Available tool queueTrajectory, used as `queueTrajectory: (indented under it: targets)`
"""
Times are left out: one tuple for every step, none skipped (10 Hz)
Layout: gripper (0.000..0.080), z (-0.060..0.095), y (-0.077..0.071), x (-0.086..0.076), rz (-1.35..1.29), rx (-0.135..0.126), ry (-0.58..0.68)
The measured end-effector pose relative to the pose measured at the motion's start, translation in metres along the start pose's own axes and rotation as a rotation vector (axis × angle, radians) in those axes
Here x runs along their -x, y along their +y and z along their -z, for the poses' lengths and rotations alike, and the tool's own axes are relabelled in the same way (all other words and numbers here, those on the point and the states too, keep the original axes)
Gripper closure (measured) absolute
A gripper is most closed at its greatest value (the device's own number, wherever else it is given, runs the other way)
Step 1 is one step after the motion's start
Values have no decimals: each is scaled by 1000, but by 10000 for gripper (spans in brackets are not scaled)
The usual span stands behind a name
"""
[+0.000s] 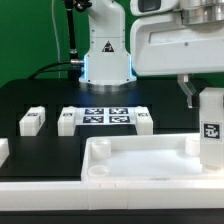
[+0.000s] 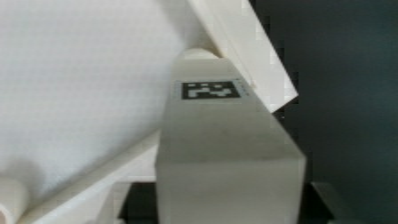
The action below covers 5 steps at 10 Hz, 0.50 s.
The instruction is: Assemble desk
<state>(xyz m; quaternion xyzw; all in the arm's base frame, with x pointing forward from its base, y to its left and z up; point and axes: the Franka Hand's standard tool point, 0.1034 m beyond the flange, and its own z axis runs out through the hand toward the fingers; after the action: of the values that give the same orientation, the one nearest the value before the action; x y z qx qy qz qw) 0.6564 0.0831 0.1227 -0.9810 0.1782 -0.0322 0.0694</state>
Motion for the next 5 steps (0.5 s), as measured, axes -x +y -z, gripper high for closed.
queueTrajectory:
  targets:
    - [508, 0, 0, 0, 0, 0, 0]
    - [508, 0, 0, 0, 0, 0, 0]
    - [508, 0, 0, 0, 0, 0, 0]
    - [508, 0, 0, 0, 0, 0, 0]
    - [508, 0, 0, 0, 0, 0, 0]
